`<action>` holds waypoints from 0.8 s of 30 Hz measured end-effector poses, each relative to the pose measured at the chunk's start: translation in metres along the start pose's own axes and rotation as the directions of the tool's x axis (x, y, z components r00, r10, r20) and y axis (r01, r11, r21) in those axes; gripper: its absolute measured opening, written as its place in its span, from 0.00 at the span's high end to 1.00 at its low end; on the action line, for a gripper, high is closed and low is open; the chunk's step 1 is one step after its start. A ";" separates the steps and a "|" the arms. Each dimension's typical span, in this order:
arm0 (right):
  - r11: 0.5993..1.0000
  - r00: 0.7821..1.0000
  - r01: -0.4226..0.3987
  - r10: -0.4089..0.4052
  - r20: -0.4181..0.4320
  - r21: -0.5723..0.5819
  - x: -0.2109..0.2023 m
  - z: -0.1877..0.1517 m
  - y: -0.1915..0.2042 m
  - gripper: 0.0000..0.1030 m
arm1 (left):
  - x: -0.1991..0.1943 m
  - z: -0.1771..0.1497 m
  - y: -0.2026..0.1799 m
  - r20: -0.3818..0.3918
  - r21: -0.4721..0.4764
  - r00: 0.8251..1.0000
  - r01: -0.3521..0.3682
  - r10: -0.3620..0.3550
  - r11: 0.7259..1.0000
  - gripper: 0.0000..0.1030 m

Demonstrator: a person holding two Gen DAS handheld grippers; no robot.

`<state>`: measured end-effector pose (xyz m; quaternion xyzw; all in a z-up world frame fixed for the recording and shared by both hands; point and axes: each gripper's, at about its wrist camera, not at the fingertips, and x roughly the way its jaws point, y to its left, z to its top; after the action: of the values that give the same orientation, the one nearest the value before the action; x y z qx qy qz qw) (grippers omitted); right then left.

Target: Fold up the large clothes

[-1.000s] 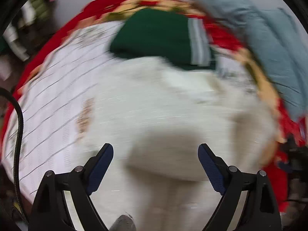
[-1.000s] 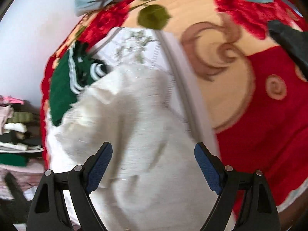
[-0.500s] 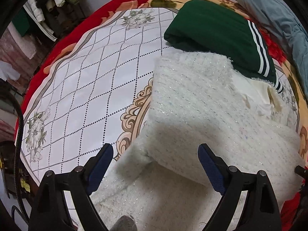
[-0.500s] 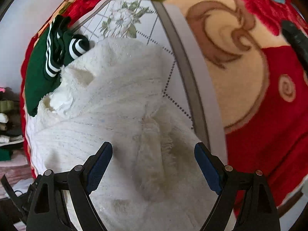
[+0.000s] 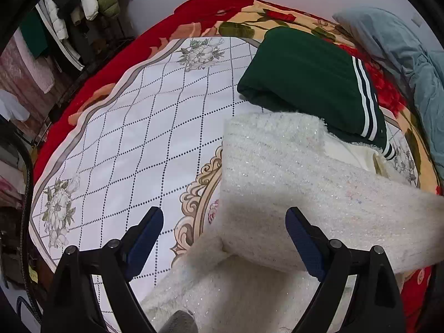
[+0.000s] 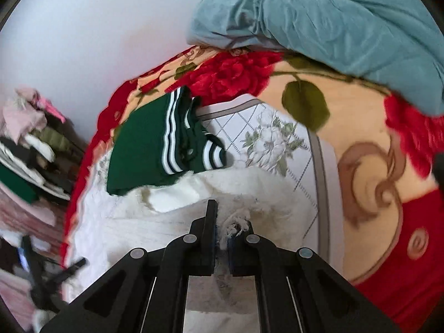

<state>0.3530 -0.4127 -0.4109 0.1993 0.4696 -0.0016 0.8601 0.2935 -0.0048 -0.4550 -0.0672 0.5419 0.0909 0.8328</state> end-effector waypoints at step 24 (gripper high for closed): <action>0.969 0.886 -0.084 0.179 -0.428 0.231 0.140 -0.044 -0.100 0.31 | 0.140 0.022 0.010 -0.198 -0.040 0.940 0.276 -0.279 0.960 0.37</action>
<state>0.3770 -0.4641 -0.5792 0.3139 0.6365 0.0538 0.7024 0.3667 0.0202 -0.5743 -0.1564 0.6080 -0.0316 0.7778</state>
